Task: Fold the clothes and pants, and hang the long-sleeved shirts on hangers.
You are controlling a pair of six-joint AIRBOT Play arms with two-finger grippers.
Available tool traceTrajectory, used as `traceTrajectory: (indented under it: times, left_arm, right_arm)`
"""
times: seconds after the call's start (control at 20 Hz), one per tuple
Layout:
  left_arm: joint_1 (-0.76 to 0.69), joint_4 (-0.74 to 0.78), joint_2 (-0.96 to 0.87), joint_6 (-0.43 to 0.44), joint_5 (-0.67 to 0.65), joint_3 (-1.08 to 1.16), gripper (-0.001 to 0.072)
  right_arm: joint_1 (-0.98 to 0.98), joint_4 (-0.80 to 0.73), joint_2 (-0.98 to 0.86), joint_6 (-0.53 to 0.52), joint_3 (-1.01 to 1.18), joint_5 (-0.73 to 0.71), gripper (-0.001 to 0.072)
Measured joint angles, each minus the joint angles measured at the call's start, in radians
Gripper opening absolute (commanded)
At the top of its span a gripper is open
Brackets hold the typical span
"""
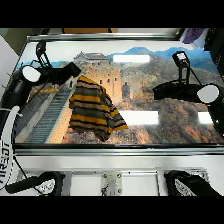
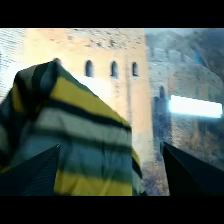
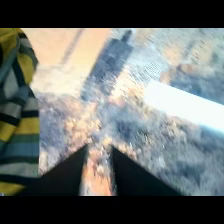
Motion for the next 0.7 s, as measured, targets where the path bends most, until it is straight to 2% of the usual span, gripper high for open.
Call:
traceTrajectory:
  times: [0.15, 0.3, 0.5, 0.7]
  left_arm:
    - [0.077, 0.016, -0.006, 0.032, -0.131, -0.004, 0.067]
    - [0.113, 0.023, 0.043, 0.072, -0.222, -0.142, 0.0669]
    - [0.129, 0.029, 0.083, 0.1, -0.216, -0.354, 0.0669]
    - [0.132, -0.028, 0.048, 0.108, -0.174, -0.459, 0.0669]
  right_arm:
    - [0.0, -0.013, -0.008, 0.055, -0.03, 0.099, 0.0718]
    - [0.0, 0.031, -0.041, 0.094, -0.122, 0.138, 0.0718]
    - [0.028, 0.134, -0.145, 0.117, -0.246, 0.102, 0.0715]
    - [0.134, 0.229, -0.273, 0.128, -0.285, 0.015, 0.0715]
